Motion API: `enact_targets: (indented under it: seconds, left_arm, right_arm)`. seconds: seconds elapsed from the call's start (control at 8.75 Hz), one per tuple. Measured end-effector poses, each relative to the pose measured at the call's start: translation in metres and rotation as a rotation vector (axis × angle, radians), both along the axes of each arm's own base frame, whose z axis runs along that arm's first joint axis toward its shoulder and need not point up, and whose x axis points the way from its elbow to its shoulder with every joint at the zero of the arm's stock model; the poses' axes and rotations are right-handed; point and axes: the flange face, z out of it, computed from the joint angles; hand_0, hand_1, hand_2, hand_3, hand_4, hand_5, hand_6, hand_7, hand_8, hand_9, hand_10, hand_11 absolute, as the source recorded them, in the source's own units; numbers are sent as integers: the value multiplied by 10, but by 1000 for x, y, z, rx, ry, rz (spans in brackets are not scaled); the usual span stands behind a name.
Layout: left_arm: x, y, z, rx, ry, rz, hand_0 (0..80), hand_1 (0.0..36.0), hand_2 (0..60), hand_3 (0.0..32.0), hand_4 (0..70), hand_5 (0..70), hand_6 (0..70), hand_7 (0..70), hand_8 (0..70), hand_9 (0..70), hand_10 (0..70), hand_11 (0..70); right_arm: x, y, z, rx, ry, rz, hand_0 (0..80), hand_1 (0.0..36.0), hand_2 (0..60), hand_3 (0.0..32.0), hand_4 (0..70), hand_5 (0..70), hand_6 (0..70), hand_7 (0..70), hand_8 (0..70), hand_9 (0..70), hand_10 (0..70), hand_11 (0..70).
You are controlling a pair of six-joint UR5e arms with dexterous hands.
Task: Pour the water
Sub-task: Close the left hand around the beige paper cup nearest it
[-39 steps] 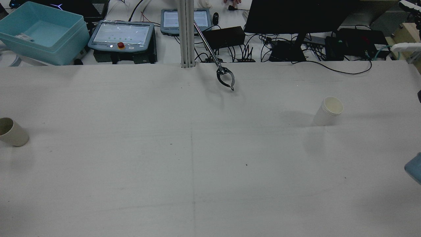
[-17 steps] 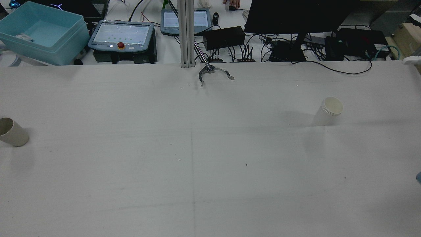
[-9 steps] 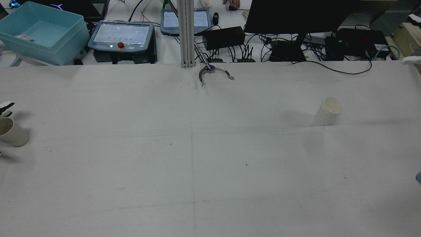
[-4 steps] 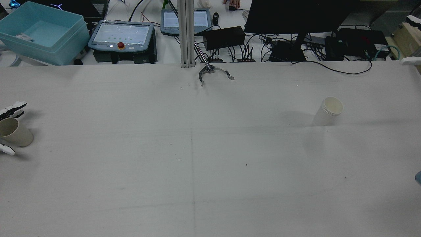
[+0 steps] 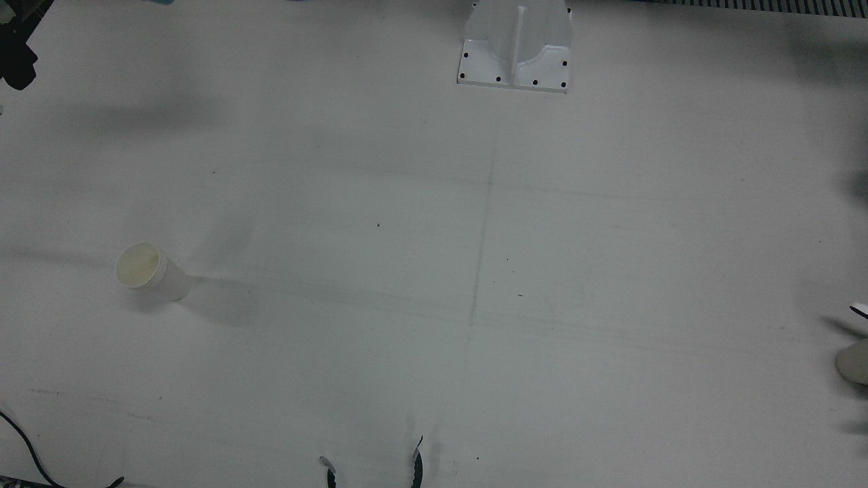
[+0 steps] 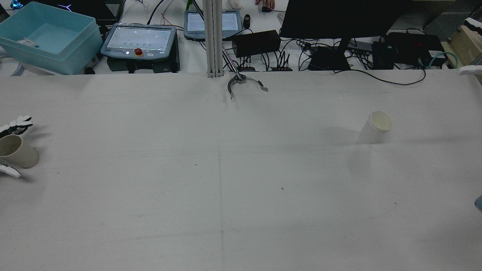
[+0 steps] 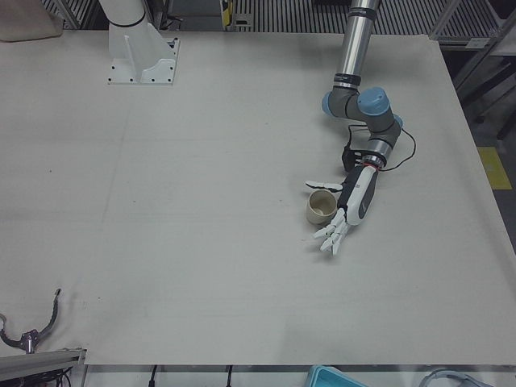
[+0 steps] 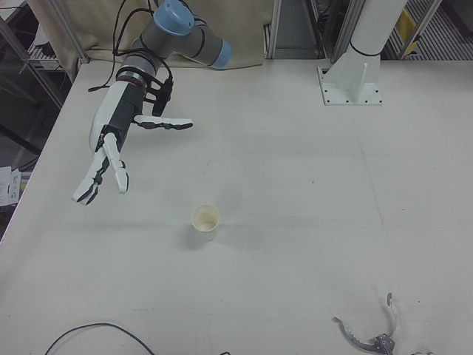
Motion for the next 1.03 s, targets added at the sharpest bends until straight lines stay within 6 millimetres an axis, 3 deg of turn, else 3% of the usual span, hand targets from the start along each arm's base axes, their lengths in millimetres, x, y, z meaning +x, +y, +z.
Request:
enact_targets:
  seconds: [0.23,0.46,0.57,0.69,0.8,0.91,1.03]
  left_arm:
    - [0,0,0,-4,6,3,587,173,0,0,375,297,0,111,0,8,38,74]
    - [0,0,-1,-6,12,5,590,173,0,0,393,340,0,117,0,9,41,78]
    - [0,0,-1,-7,13,5,593,177,0,0,391,476,0,124,0,10,51,93]
    - [0,0,-1,-10,15,5,619,205,5,0,339,700,0,148,0,15,60,109]
    - [0,0,0,-19,18,7,659,239,52,0,298,700,0,178,0,21,65,119]
    - [-1,0,0,-28,20,9,628,340,502,0,270,700,12,214,0,28,73,136]
    - [-1,0,1,-36,21,10,563,360,600,0,254,700,14,220,0,30,74,138]
  right_arm:
    - [-1,0,0,-1,6,-2,497,66,0,0,96,26,0,0,36,47,0,0]
    - [-1,0,1,-4,10,-3,496,65,0,0,94,28,0,0,36,48,0,0]
    - [-1,1,1,-5,12,-3,497,65,0,0,95,28,0,0,36,48,0,0]
    - [-1,1,2,-6,13,-3,496,66,0,0,96,29,0,0,36,47,0,0]
    - [-2,1,2,-5,14,-4,497,67,0,0,98,30,0,0,36,47,0,0]
    - [-2,0,1,-4,14,-5,498,67,0,0,98,30,0,0,36,46,0,0]
    - [-3,0,1,-2,13,-6,498,67,0,0,96,30,0,0,37,47,0,0]
